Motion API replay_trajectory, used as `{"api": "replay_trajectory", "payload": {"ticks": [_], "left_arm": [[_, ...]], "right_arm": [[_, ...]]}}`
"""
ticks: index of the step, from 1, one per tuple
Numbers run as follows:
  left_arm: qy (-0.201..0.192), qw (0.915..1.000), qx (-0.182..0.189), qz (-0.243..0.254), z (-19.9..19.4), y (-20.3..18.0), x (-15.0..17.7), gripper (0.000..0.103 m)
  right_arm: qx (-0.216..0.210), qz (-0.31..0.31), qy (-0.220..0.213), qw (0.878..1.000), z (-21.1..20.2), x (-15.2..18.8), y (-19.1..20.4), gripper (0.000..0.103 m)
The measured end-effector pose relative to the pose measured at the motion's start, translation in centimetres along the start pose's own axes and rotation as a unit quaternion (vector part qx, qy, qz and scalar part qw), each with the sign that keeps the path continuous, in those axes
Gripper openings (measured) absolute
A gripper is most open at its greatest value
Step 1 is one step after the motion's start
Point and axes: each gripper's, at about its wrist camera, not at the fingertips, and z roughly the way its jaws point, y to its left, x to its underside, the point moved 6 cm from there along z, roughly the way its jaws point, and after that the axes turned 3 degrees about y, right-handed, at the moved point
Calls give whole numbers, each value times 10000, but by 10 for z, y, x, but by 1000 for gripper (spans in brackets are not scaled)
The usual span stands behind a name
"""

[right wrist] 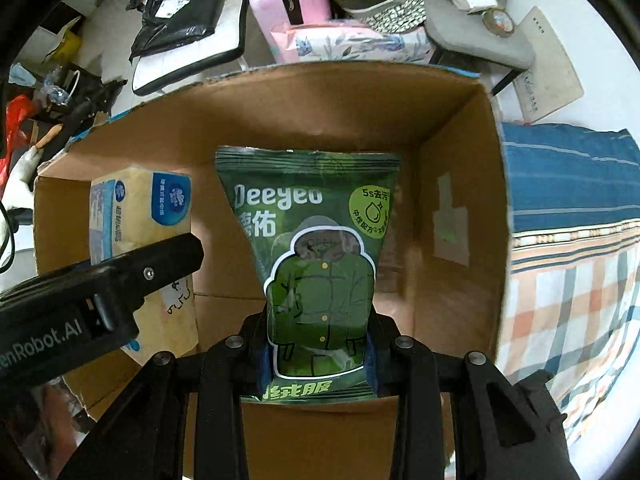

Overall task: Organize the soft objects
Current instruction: 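Lower the milk carton into the box with the left tool while the right tool lowers the green bag, then move the left tool to the lilac sock while the right tool grasps the red bag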

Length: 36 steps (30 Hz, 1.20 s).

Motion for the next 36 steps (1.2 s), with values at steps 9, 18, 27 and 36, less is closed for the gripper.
{"api": "replay_trajectory", "payload": {"ticks": [9, 18, 27, 36], "left_arm": [[-56, 9998, -161, 34, -2, 1, 1, 86], [-440, 9972, -577, 167, -20, 11, 16, 92], [-997, 9892, -1012, 370, -44, 32, 53, 93], [-1860, 9715, -1369, 527, -90, 31, 109, 93]], "right_arm": [[118, -86, -58, 9999, 6, -5, 0, 65], [284, -209, -135, 9993, -6, 9, 2, 87], [133, -146, -217, 9996, -15, 45, 4, 102], [312, -158, -762, 9965, -51, 94, 11, 102]]}}
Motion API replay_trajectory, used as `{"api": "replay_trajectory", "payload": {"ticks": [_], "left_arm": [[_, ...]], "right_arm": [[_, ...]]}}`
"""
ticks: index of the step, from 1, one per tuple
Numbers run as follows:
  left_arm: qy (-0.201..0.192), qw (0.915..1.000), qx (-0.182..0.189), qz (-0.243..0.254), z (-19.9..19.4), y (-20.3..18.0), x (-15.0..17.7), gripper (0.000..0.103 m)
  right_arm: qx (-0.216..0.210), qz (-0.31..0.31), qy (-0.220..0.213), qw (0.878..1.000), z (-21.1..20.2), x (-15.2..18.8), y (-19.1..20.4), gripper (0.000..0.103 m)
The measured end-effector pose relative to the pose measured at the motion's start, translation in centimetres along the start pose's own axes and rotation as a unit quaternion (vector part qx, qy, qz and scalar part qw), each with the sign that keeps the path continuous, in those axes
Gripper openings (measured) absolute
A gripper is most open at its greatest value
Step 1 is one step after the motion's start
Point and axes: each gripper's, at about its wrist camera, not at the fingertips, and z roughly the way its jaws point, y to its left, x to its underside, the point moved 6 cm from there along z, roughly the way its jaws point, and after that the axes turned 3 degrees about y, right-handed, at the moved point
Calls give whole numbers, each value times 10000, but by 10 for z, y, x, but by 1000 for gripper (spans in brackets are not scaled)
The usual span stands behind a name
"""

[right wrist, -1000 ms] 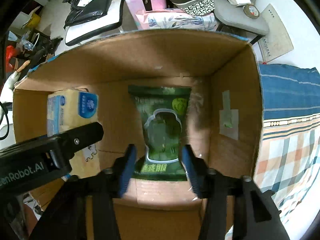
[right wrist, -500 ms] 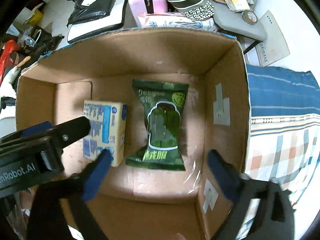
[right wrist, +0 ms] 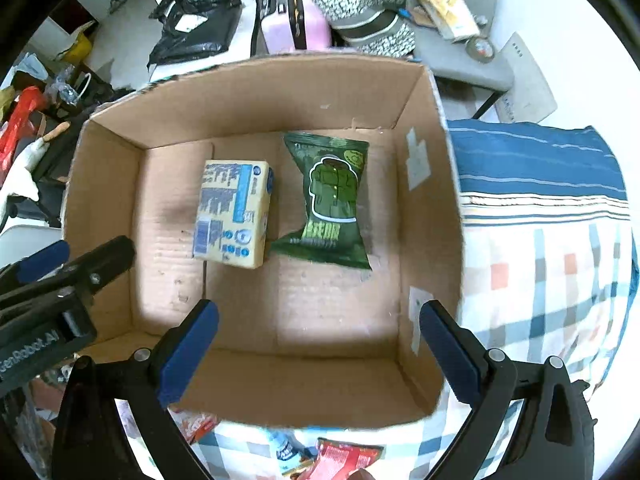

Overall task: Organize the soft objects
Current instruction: 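Move the left tool to the lilac sock while the right tool grasps the red bag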

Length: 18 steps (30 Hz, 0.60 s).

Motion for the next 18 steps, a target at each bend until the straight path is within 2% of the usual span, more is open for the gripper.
{"api": "replay_trajectory", "payload": {"ticks": [2, 7, 15, 18], "left_arm": [[-189, 9997, -153, 74, -16, 1, 11, 93], [-500, 9984, -203, 155, -51, -1, 40, 93], [-907, 9958, 6, 119, -106, -4, 74, 93], [-932, 9956, 126, 25, -118, 4, 89, 93]], "right_arm": [[38, 15, -172, 9998, -13, 10, -1, 102], [130, 24, -419, 9990, -43, 37, -3, 102], [78, -102, -791, 9968, -96, 79, 2, 102], [-48, -120, -858, 9962, -110, 91, 5, 102]]}}
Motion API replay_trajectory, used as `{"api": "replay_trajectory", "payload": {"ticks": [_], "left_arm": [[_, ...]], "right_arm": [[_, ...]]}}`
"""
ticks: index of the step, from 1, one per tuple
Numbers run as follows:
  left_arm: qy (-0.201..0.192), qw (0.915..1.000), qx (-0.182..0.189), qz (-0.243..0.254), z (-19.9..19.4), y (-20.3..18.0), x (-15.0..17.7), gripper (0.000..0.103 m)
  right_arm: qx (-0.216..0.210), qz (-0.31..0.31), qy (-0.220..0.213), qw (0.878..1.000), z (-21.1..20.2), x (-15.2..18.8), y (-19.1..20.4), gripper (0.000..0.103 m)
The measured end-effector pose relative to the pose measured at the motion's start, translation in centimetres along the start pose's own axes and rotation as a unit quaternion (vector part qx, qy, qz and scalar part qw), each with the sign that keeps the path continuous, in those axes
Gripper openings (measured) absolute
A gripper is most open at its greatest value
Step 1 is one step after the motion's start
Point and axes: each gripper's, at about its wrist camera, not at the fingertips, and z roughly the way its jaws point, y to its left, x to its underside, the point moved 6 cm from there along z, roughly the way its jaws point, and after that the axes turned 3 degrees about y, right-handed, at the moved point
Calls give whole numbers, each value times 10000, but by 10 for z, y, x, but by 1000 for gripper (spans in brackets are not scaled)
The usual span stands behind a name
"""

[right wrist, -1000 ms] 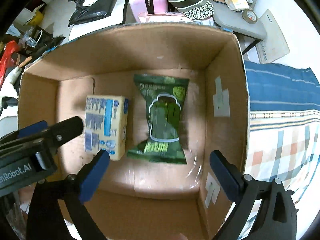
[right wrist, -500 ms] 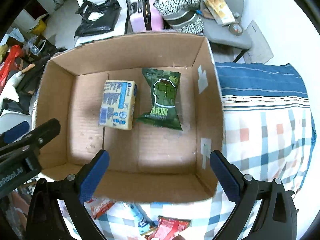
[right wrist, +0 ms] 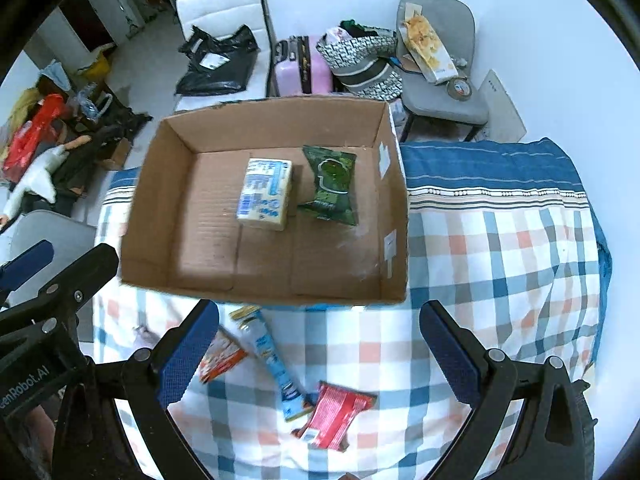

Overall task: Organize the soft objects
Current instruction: 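Move the left tool to the lilac sock while the right tool grasps the red bag, then carry the lilac sock into the box with the left tool while the right tool carries the red bag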

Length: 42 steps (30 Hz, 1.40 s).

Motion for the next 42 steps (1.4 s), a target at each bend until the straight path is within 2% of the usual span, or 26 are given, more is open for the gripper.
{"api": "replay_trajectory", "payload": {"ticks": [3, 6, 8, 11, 15, 20, 25, 27, 29, 31, 32, 37, 39, 40, 41, 42], "left_arm": [[48, 9998, -47, -173, -8, 19, 23, 93], [268, 9986, -163, -419, 0, 39, 51, 93], [542, 9963, -206, -642, 15, 57, 73, 93], [1024, 9894, -248, -1000, 43, 82, 107, 93], [1563, 9765, -264, -1462, 82, 107, 147, 93], [1908, 9643, -317, -1808, 115, 123, 173, 93], [1976, 9624, -252, -1844, 129, 119, 175, 93], [1983, 9623, -395, -1821, 136, 121, 175, 93], [2019, 9596, -399, -1917, 145, 124, 175, 93], [2123, 9563, -380, -1975, 155, 130, 176, 93], [2154, 9552, -385, -1991, 160, 132, 176, 93], [2368, 9501, -273, -2011, 185, 138, 177, 93], [2443, 9504, -242, -1910, 193, 137, 178, 75], [2520, 9497, -245, -1843, 197, 135, 180, 55], [2579, 9488, -234, -1806, 200, 134, 182, 44], [2611, 9488, -207, -1769, 201, 131, 184, 40]], "right_arm": [[-211, -55, 57, 9997, -10, 18, 4, 102], [-365, -195, 323, 9986, -1, 40, 12, 102], [-471, -295, 590, 9967, 15, 56, 19, 102], [-331, -353, 944, 9944, 48, 76, 20, 102], [-256, 129, 1537, 9877, 97, 112, 4, 102], [-235, 973, 2141, 9717, 149, 161, -25, 102], [-328, 1421, 2567, 9554, 182, 192, -41, 102], [-415, 1512, 2656, 9512, 190, 198, -43, 101], [-471, 1606, 2798, 9454, 199, 205, -45, 93], [-589, 1661, 2930, 9397, 205, 211, -45, 64], [-556, 1660, 2996, 9379, 207, 214, -46, 59], [-570, 1630, 2950, 9398, 202, 218, -53, 54], [-571, 1599, 2959, 9400, 200, 216, -53, 53], [-569, 1579, 2956, 9405, 198, 217, -54, 53], [-560, 1552, 2954, 9410, 197, 217, -54, 52], [-550, 1529, 2948, 9416, 194, 220, -55, 52]]}}
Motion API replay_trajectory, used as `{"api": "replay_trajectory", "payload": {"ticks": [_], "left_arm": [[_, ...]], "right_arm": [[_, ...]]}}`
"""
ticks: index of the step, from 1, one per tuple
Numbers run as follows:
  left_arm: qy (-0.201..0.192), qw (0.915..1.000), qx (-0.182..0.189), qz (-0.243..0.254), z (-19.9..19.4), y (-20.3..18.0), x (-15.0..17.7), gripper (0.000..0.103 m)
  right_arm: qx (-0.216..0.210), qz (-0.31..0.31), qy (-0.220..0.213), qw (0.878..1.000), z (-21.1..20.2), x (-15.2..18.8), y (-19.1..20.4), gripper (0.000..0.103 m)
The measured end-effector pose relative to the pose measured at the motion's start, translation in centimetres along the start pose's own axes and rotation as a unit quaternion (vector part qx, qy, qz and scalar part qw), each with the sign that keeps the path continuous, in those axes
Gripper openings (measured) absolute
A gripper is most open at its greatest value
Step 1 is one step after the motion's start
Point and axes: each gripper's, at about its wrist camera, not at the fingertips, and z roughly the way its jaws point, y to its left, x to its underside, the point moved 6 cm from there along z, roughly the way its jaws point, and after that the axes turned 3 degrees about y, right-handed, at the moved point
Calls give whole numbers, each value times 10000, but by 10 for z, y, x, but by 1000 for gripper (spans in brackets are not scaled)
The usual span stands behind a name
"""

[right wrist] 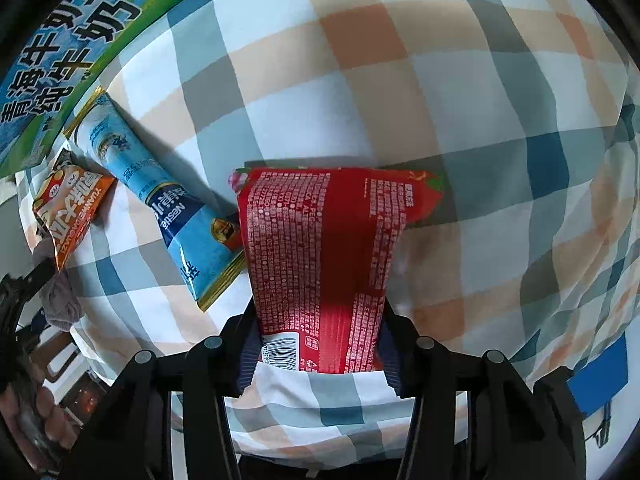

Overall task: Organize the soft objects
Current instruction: 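Carry the lilac sock into the box with the left tool while the right tool carries the red bag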

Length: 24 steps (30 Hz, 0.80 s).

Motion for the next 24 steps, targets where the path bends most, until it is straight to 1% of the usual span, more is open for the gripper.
{"api": "replay_trajectory", "payload": {"ticks": [1, 3, 8, 11, 15, 16, 18, 20, 21, 24], "left_arm": [[-25, 10000, -21, 61, 0, -3, 2, 35], [-105, 9998, -112, 151, -2, -7, 5, 34], [-273, 9990, -46, 344, -19, -22, 23, 32], [-427, 9978, 101, 506, -38, -37, 37, 32], [-664, 9938, 396, 804, -76, -65, 53, 32], [-746, 9921, 473, 886, -88, -75, 55, 32], [-894, 9885, 637, 1043, -116, -93, 53, 32], [-1031, 9845, 799, 1171, -142, -108, 41, 32], [-1100, 9827, 834, 1232, -154, -115, 40, 32], [-1290, 9778, 858, 1414, -180, -138, 20, 32]], "right_arm": [[-3, -9, -16, 10000, -3, 2, -2, 52], [-14, -24, -44, 10000, -10, 4, 3, 52], [-31, -185, -232, 9996, -36, 9, 3, 51], [-57, -313, -347, 9989, -53, 16, 5, 51], [-150, -509, -479, 9974, -79, 26, 12, 51], [-228, -588, -502, 9968, -89, 30, 23, 50], [-342, -758, -581, 9948, -110, 36, 33, 50], [-404, -925, -706, 9924, -134, 38, 42, 50], [-452, -996, -746, 9912, -145, 38, 47, 50], [-563, -1238, -947, 9862, -187, 30, 65, 50]]}}
